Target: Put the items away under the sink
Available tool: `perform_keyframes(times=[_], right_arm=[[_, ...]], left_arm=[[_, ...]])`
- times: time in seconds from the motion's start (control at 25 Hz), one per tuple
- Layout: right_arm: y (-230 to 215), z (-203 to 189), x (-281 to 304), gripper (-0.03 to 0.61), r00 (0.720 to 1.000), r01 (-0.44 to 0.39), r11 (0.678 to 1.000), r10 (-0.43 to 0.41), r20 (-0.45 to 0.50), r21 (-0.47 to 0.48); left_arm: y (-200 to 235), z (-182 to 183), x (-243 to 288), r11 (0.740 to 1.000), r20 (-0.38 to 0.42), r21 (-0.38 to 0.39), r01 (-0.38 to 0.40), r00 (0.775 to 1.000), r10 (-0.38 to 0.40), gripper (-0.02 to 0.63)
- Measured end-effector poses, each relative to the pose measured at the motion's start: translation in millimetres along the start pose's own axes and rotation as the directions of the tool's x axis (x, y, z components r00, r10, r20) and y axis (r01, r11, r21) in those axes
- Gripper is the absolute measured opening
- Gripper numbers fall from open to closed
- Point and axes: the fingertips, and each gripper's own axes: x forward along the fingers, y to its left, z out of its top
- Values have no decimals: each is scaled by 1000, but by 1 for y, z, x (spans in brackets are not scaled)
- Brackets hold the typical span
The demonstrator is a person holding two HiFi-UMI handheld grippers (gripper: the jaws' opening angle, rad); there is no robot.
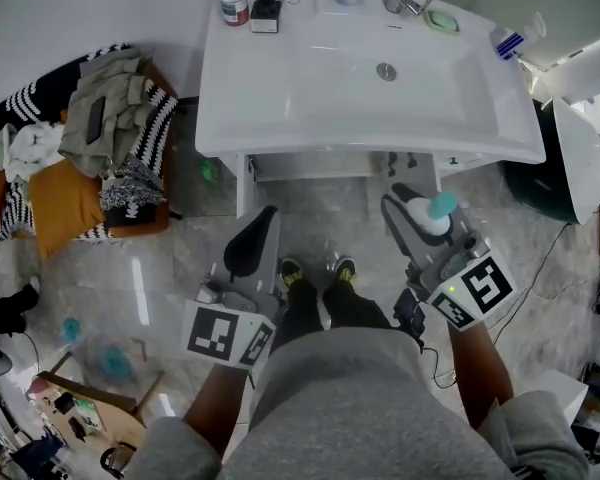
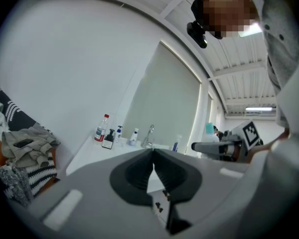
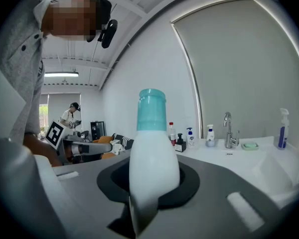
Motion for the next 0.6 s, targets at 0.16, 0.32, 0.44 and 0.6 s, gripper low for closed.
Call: perform_keyframes(times=[0.16, 0.32, 0.44, 0.6], right_arm=[[-9, -10, 1, 78, 1000, -8, 1000, 8, -11, -21], [-22, -7, -2, 78, 999, -36, 997, 35, -18, -66], [-34, -2, -4, 78, 998, -64, 991, 61, -29, -120], [-52, -3, -7, 78, 999, -52, 986, 49, -22, -155]], left_arm=[[-6, -15, 9, 1000, -28, -2, 5, 1000, -5, 12], [-12, -25, 20, 1000, -52, -1, 14, 999, -14, 12], [-20, -30, 30, 1000, -69, 3, 27, 997, -27, 12], [-31, -39, 43, 999, -87, 9, 37, 996, -36, 12]])
